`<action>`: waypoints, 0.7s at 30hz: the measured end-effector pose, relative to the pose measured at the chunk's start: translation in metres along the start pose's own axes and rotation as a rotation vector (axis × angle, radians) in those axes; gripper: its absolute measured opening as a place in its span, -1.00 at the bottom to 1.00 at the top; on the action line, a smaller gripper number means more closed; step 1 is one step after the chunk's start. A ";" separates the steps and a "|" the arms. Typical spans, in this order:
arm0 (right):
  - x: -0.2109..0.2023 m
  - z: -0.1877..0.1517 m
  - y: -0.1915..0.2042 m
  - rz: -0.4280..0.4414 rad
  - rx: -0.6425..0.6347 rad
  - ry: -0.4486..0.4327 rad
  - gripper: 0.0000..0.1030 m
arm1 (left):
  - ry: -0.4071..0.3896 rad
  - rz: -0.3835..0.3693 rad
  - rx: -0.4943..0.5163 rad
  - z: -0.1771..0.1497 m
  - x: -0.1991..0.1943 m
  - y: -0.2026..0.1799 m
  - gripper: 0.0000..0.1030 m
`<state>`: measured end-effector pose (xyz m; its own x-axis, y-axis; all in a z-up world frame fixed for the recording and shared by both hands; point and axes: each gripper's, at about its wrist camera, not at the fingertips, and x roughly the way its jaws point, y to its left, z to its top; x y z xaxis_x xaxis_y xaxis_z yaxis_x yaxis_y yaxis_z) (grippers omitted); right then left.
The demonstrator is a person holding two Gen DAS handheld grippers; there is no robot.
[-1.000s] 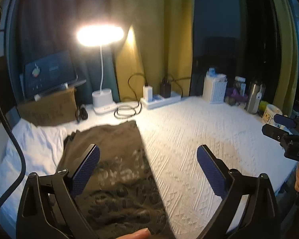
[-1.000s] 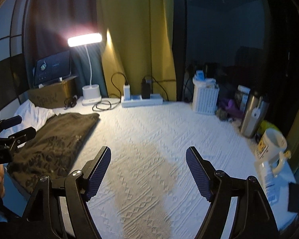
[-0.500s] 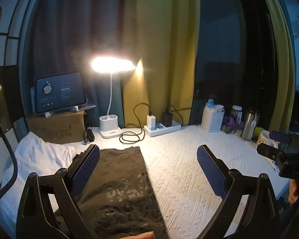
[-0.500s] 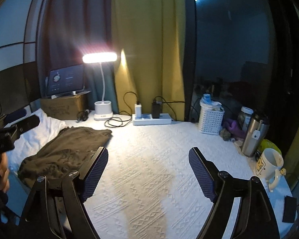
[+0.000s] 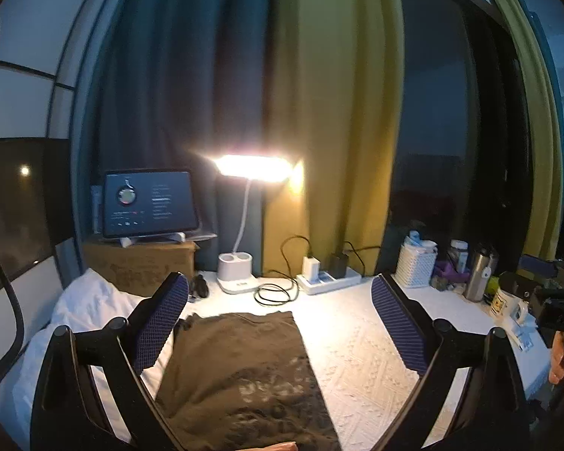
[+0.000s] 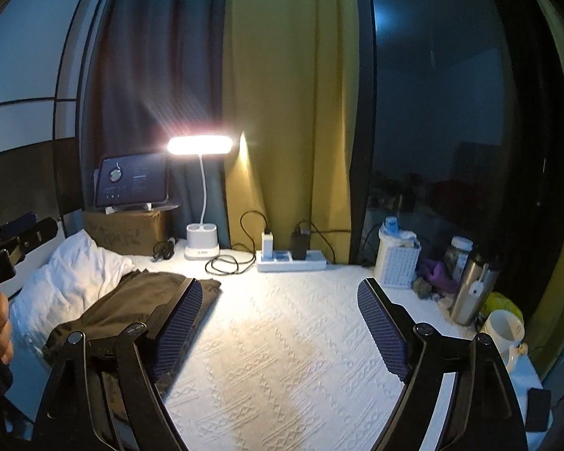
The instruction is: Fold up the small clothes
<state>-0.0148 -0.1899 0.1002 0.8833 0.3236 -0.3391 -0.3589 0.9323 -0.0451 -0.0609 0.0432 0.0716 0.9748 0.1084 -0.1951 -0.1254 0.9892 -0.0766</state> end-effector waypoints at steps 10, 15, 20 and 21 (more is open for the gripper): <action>-0.002 0.021 0.018 -0.008 -0.006 -0.028 0.68 | -0.023 0.021 -0.014 0.004 -0.004 0.025 0.89; -0.001 0.028 0.027 -0.006 -0.020 -0.037 0.68 | -0.030 0.044 -0.027 0.006 -0.008 0.038 0.89; 0.002 0.033 0.037 -0.006 -0.040 -0.040 0.68 | -0.027 0.050 -0.028 0.006 -0.008 0.042 0.89; 0.002 0.034 0.038 -0.006 -0.041 -0.041 0.68 | -0.027 0.050 -0.027 0.006 -0.009 0.043 0.89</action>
<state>-0.0167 -0.1489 0.1299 0.8969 0.3253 -0.2996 -0.3648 0.9272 -0.0854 -0.0734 0.0851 0.0760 0.9717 0.1608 -0.1729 -0.1787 0.9795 -0.0934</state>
